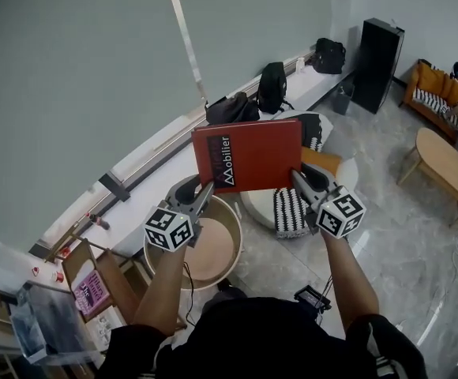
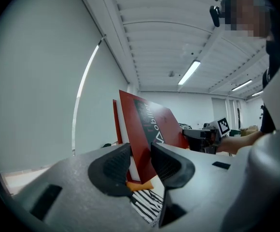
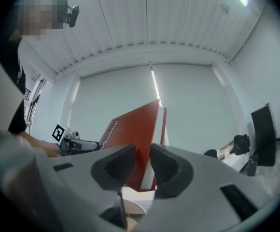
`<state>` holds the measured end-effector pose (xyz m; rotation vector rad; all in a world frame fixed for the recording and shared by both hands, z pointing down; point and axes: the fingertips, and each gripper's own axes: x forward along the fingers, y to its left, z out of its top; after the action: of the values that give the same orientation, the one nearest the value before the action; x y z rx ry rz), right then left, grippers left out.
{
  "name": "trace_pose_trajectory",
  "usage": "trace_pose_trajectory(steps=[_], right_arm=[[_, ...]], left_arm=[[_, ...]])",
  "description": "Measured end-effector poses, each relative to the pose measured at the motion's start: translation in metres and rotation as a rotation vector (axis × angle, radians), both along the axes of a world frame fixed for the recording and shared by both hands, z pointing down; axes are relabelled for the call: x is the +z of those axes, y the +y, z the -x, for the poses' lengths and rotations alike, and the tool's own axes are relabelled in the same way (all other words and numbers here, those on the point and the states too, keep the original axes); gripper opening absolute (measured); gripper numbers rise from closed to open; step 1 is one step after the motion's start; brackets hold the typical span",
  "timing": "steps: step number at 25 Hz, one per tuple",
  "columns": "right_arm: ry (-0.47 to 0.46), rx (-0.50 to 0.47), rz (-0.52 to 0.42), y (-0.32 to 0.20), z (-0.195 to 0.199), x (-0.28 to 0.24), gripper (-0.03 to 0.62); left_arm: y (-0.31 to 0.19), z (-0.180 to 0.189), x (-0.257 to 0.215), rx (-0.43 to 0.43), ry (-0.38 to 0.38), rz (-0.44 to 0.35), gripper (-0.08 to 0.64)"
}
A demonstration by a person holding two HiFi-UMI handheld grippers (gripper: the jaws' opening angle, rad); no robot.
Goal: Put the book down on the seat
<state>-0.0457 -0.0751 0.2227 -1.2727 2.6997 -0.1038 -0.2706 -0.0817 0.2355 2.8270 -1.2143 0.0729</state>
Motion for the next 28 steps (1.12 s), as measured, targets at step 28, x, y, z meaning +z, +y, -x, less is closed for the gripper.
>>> trace_pose_trajectory(steps=[28], right_arm=[[0.028, 0.297, -0.061, 0.08, -0.155, -0.02, 0.11]], left_arm=[[0.013, -0.167, -0.015, 0.32, 0.047, -0.025, 0.147]])
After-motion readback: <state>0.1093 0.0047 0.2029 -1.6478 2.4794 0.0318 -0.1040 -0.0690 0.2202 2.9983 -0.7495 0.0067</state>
